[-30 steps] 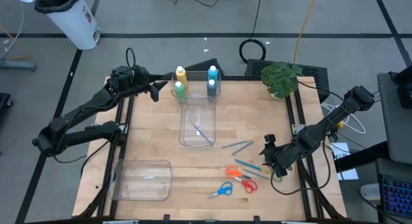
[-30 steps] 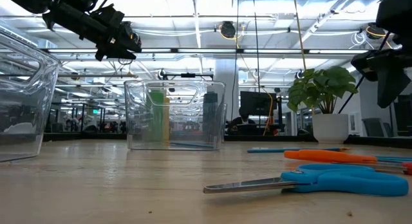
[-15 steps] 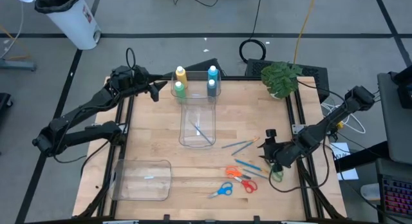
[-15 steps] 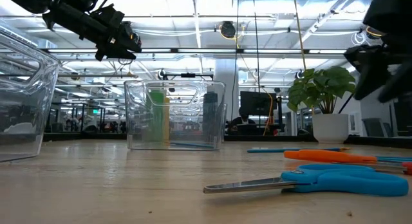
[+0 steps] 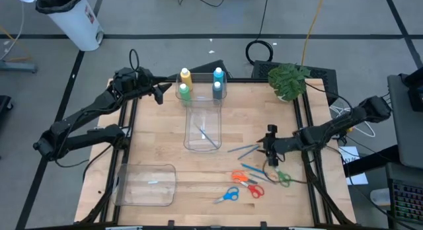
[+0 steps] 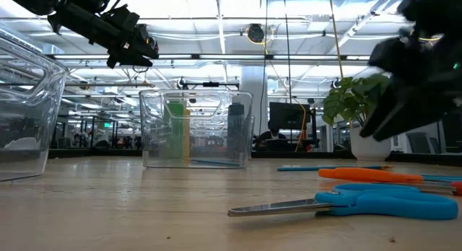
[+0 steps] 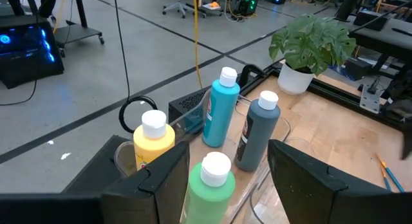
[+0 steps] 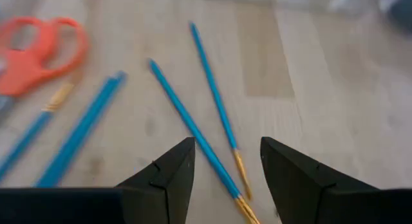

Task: Pick & Place Paint Supplies
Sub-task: Put the blue paintbrush into the middle transparent bin

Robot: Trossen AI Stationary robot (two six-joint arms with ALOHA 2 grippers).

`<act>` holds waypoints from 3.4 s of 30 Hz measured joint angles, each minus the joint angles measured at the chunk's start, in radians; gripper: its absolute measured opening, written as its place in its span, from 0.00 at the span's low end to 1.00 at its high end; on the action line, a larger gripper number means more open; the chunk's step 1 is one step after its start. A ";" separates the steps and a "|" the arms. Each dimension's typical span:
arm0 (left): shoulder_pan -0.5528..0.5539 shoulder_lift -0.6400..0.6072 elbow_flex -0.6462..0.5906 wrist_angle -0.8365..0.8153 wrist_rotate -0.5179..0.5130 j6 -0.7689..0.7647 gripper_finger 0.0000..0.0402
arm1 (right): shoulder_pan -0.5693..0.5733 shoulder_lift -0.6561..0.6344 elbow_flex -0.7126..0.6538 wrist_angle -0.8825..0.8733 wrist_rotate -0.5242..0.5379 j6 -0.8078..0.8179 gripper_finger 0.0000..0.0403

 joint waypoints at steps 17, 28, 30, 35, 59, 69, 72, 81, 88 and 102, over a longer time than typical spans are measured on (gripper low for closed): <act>0.000 0.000 0.000 0.000 0.000 0.000 0.53 | -0.216 0.044 -0.101 0.148 -0.103 -0.089 0.38; 0.000 0.000 0.000 0.000 0.000 0.000 0.53 | -0.216 0.044 -0.101 0.091 -0.199 -0.021 0.38; 0.000 0.000 0.000 0.000 0.000 0.000 0.53 | -0.216 0.044 -0.101 0.099 -0.195 -0.032 0.38; 0.000 0.000 0.000 0.000 0.000 0.000 0.53 | -0.216 0.048 -0.101 0.123 -0.140 -0.079 0.38; 0.000 0.000 0.000 0.000 0.000 0.000 0.53 | -0.216 0.226 -0.169 0.296 -0.152 -0.107 0.16; 0.000 0.000 0.000 0.000 0.000 0.000 0.53 | -0.216 0.226 -0.170 0.287 -0.204 -0.158 0.01; 0.000 0.000 0.000 0.000 0.000 0.000 0.53 | -0.217 0.226 -0.170 0.275 -0.219 -0.172 0.01; 0.000 0.000 0.000 0.000 0.000 0.000 0.53 | -0.217 0.192 -0.170 0.277 -0.220 -0.195 0.00; 0.000 0.000 0.000 0.000 0.000 0.000 0.53 | -0.216 0.073 -0.172 0.248 -0.239 -0.199 0.00; 0.000 0.000 0.000 0.000 0.000 0.000 0.53 | -0.216 -0.084 -0.173 0.173 -0.230 -0.149 0.00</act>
